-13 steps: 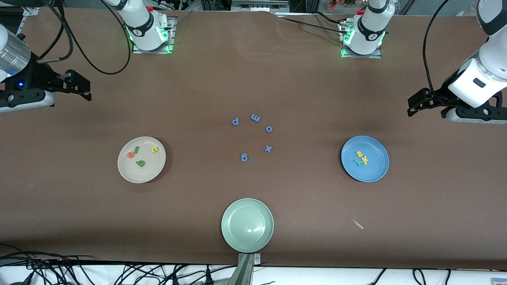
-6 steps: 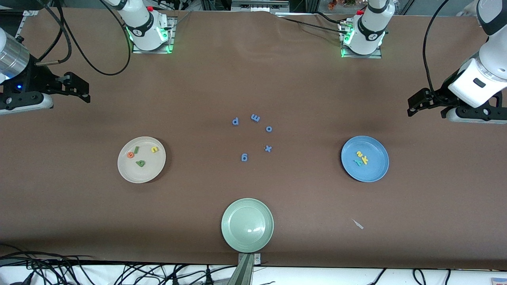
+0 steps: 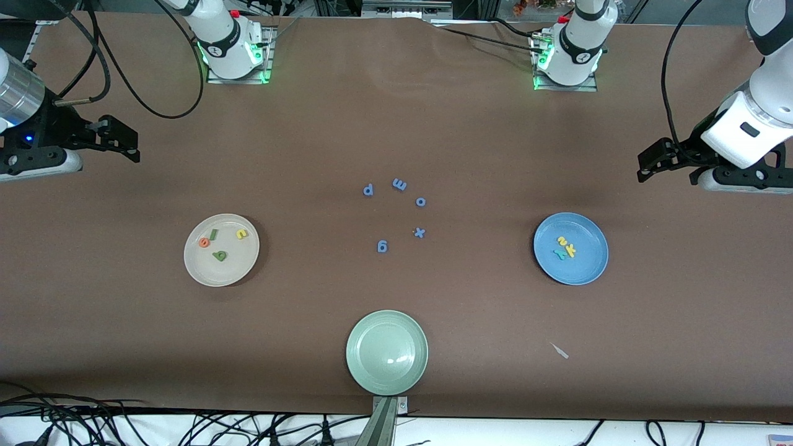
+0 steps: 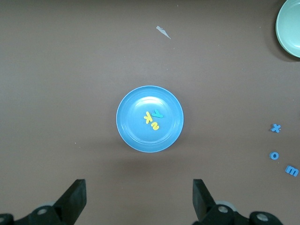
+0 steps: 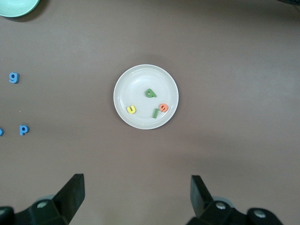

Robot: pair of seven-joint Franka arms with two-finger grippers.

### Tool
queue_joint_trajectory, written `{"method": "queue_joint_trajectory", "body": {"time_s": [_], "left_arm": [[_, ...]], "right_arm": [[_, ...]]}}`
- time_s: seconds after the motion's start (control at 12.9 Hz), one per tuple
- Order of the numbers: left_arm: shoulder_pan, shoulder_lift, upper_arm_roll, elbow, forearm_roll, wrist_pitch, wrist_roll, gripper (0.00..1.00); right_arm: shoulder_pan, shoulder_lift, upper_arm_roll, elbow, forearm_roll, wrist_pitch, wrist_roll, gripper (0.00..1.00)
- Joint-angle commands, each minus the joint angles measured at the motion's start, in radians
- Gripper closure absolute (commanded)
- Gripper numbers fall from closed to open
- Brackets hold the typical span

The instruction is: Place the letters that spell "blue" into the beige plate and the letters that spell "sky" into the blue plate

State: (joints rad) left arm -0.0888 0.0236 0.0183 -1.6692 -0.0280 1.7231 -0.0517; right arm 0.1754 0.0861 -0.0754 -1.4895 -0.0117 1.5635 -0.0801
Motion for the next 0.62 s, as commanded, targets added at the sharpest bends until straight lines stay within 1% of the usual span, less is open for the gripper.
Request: {"method": "queue_joint_trajectory", "body": {"time_s": [0.0,0.54], "left_arm": [[-0.009,-0.002,0.008,0.003,0.025,-0.01,0.015,0.0],[-0.009,-0.002,0.008,0.003,0.025,-0.01,0.015,0.0]], "right_arm": [[-0.005,0.012,0.002,0.034,0.006,-0.023,0.007,0.0],[-0.005,0.012,0.002,0.032,0.006,-0.025,0.026,0.0]]}}
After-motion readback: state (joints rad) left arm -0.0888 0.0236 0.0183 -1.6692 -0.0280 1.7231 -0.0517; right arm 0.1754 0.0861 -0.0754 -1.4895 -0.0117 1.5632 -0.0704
